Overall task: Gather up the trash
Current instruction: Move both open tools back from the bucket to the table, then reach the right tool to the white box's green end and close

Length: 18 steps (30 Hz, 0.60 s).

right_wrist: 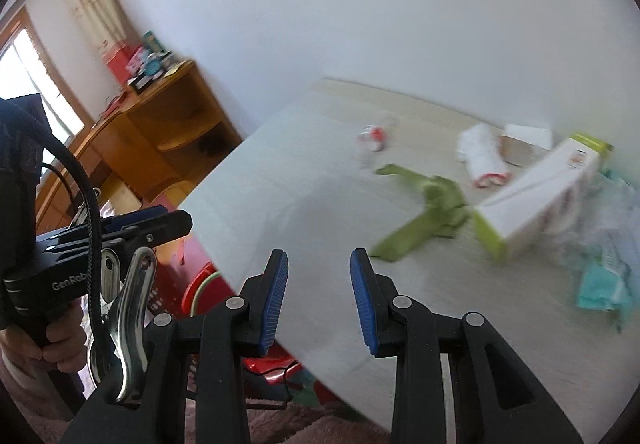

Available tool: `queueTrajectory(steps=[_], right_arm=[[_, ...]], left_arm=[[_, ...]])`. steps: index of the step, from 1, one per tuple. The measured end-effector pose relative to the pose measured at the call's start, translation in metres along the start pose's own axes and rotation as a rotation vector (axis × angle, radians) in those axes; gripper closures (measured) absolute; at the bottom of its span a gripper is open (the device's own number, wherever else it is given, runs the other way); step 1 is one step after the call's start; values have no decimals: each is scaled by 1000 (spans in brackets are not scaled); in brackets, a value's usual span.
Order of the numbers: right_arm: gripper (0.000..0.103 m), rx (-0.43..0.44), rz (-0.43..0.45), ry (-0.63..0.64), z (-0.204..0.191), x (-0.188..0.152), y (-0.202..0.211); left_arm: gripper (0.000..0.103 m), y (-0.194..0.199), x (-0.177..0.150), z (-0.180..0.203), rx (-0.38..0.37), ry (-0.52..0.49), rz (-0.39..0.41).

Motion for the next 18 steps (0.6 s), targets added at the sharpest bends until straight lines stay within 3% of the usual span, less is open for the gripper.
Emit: queueTrajectory(steps=[18], right_arm=[[69, -102, 108, -185, 114, -17, 50]], left_arm=[[61, -45, 30, 118, -86, -166, -51]])
Point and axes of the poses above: each gripper's, at about its wrist camera, not at the fingertips, and y roughly against the way its jaws point, z to its right, x to its top, the point moved 2 cm from there along -y, roughly the way its jaws point, and after that the axes turned 7 degrees about -x, right-handed, at the moved point
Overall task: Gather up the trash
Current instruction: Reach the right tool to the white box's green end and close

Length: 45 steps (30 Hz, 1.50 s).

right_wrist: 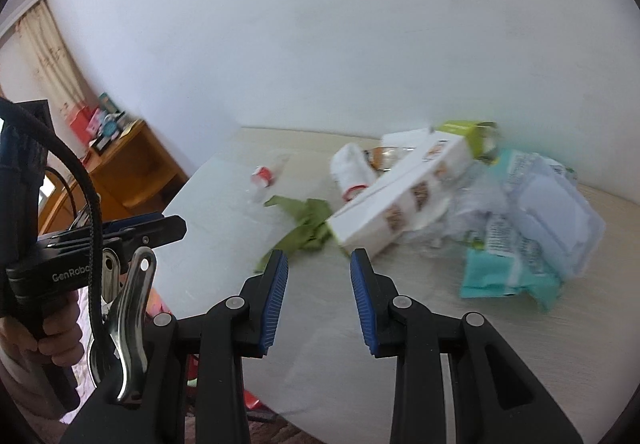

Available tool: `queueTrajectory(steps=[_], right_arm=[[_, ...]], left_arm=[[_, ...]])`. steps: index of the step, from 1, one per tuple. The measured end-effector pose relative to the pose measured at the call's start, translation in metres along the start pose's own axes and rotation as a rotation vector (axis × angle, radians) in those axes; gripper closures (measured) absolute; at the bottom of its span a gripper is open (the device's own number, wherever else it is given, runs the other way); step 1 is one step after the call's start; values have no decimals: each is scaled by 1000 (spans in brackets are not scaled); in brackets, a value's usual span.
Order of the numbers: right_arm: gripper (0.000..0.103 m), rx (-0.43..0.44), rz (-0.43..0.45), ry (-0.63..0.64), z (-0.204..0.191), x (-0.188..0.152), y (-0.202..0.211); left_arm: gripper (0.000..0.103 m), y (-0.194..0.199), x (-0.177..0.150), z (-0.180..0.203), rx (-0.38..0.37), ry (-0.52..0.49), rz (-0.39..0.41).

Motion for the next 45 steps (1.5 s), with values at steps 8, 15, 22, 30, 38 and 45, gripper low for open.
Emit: queueTrajectory(steps=[8, 15, 22, 30, 38, 45], right_arm=[[69, -33, 2, -52, 42, -2, 8], [69, -56, -2, -82, 74, -1, 8], [69, -63, -12, -106, 99, 0, 5], [69, -63, -22, -122, 123, 2, -2], [69, -55, -37, -117, 135, 8, -11], [67, -13, -18, -36, 130, 49, -28]], left_arm=[[61, -24, 12, 34, -20, -54, -22], [59, -51, 24, 63, -52, -128, -58], [53, -90, 34, 87, -99, -206, -125], [49, -133, 46, 100, -127, -267, -201], [49, -164, 51, 95, -113, -245, -254], [48, -147, 46, 83, -111, -117, -201]])
Point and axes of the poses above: each gripper's, at about its wrist camera, not at the fingertips, and y roughly against the way its jaws point, z to its right, x to its top, the point moved 2 cm from there along -y, roughly the way its jaws point, and after that the axes turned 7 degrees about -x, right-handed, at the moved point
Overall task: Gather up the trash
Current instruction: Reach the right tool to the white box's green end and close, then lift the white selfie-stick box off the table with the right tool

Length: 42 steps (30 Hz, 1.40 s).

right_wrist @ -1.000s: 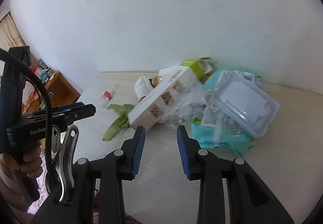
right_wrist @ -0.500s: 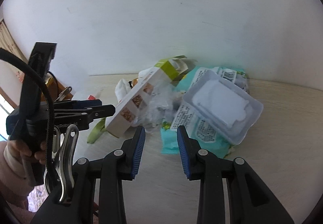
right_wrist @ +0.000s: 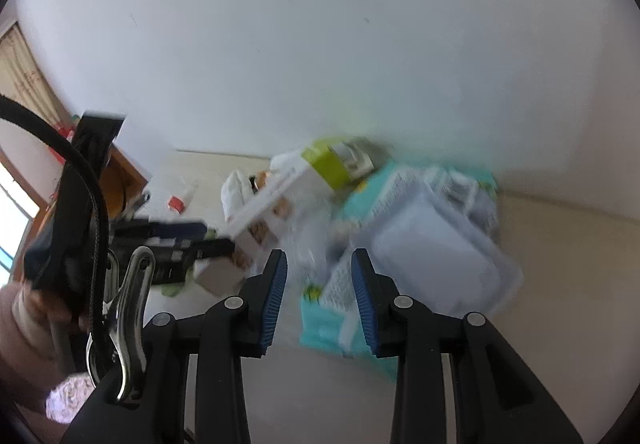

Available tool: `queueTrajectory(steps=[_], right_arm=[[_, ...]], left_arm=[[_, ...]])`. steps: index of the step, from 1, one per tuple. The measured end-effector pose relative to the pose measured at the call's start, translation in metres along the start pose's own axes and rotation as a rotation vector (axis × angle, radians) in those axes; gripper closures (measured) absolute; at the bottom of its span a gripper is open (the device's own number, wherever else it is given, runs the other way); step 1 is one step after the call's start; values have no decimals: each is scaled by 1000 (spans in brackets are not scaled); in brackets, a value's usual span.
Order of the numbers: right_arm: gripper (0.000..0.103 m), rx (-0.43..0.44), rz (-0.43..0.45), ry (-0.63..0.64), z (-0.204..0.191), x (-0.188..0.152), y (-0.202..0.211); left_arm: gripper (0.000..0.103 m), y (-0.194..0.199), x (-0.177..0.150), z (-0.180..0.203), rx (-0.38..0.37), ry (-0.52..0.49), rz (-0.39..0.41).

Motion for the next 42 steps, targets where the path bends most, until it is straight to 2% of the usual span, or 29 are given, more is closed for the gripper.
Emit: queueTrajectory(steps=[6, 11, 20, 26, 31, 36, 42], right_arm=[[64, 44, -36, 28, -4, 34, -33], [60, 41, -67, 43, -4, 54, -61], [58, 58, -139, 59, -5, 76, -105], [58, 94, -150, 102, -14, 80, -124], [75, 74, -134, 159, -20, 81, -123], [76, 70, -135, 163, -21, 79, -120], [76, 85, -131, 156, -18, 78, -115]], left_arm=[[48, 11, -11, -21, 31, 143, 28], [48, 10, -22, -34, 48, 237, 24], [48, -5, -24, -44, 38, 314, 0], [48, -11, -20, -46, 20, 329, -3], [48, -8, -26, -51, 25, 353, -8], [45, -9, -36, -57, 14, 404, -15], [41, -16, -38, -61, -36, 477, -5]])
Point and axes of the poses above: each gripper's, at about its wrist camera, not at the fingertips, and y roughly against the way its jaws point, z to its right, x to its top, the point moved 2 cm from there along -y, roughly the way its jaws point, and after that the axes turned 7 degrees about -x, right-handed, at the moved point
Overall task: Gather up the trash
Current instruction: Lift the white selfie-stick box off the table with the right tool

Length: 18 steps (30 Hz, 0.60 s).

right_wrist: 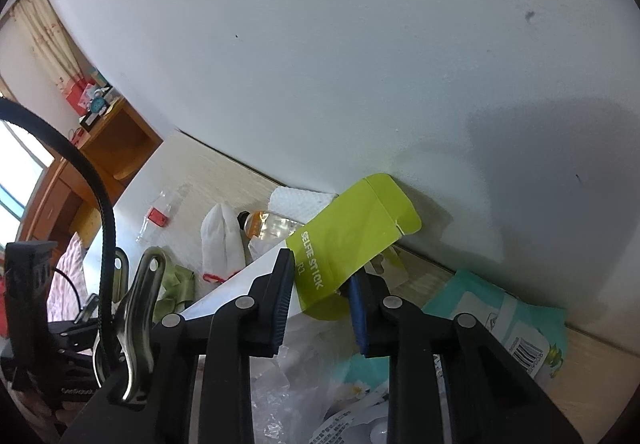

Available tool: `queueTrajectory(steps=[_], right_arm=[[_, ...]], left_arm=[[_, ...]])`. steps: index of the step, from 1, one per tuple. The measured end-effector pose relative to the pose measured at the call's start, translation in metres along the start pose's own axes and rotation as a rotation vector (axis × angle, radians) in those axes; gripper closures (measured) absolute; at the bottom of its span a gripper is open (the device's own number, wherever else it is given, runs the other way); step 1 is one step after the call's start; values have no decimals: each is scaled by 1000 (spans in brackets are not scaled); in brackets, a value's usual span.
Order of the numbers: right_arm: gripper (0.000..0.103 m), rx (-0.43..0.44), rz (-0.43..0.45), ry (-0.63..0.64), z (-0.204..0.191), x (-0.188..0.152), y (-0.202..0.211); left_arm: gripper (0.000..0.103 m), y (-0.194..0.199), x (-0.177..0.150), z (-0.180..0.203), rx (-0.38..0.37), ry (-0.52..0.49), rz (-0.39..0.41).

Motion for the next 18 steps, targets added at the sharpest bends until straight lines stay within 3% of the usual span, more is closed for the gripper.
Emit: queueTrajectory(steps=[6, 18], right_arm=[[76, 8, 8, -4, 0, -2, 7], [76, -3, 37, 2, -7, -8, 26]], left_arm=[[41, -5, 3, 2, -65, 23, 11], [43, -1, 1, -1, -80, 42, 43]])
Point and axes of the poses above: each gripper's, at about its wrist camera, not at the fingertips, and y roughly against the way its jaws point, z to its right, x to its top, the point moved 2 cm from there along -y, roughly the way its jaws point, and after that the axes turned 7 degrees about -x, right-handed, at the moved point
